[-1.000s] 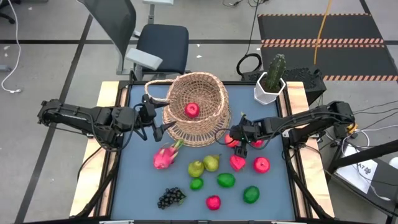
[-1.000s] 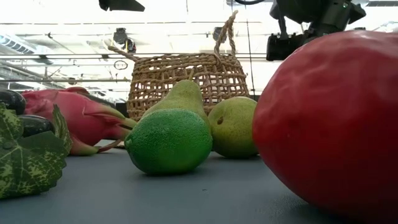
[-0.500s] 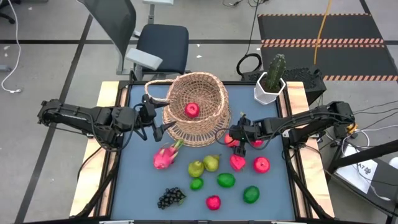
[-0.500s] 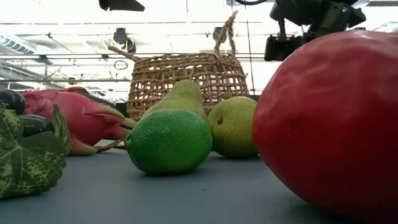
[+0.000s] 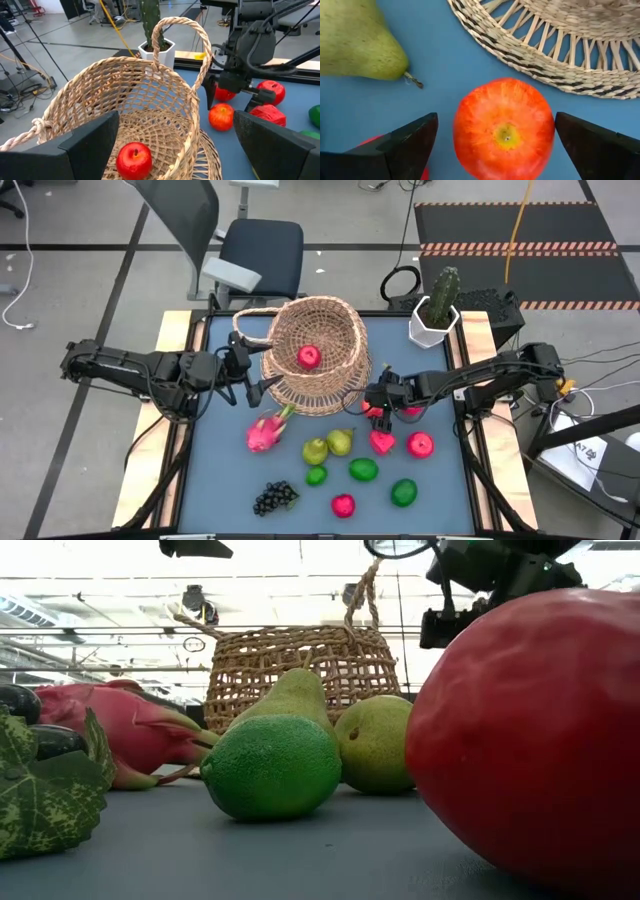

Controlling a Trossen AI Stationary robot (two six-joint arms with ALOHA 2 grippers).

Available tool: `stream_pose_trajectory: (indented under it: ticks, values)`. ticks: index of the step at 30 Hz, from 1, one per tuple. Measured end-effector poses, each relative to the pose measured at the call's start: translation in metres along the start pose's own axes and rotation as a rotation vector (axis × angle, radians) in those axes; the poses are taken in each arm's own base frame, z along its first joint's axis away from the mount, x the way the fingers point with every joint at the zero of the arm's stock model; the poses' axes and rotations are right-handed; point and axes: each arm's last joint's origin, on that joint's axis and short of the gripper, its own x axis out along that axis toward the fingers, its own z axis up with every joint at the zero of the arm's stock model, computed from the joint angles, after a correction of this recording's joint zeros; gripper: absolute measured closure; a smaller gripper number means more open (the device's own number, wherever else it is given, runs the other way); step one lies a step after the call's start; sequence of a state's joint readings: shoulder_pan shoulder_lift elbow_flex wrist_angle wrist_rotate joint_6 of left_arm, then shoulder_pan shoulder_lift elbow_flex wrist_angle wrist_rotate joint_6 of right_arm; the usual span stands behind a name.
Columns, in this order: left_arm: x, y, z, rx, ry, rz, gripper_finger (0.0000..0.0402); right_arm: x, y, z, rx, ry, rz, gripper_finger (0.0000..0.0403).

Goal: Build produce basket
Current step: Put the apple into the basket

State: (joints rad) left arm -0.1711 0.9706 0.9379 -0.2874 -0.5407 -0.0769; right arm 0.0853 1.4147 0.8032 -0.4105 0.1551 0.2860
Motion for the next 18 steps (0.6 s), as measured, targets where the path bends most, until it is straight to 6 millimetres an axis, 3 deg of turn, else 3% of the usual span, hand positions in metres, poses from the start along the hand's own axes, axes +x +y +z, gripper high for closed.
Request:
stream_pose_trajectory:
  ticks: [18]
  values:
    - [0.0000,0.0000,0.0001,0.001,-0.001,0.000,0.0011,0.0094,0.0019,-0.0013,-0.007,0.036,0.018,0.0003]
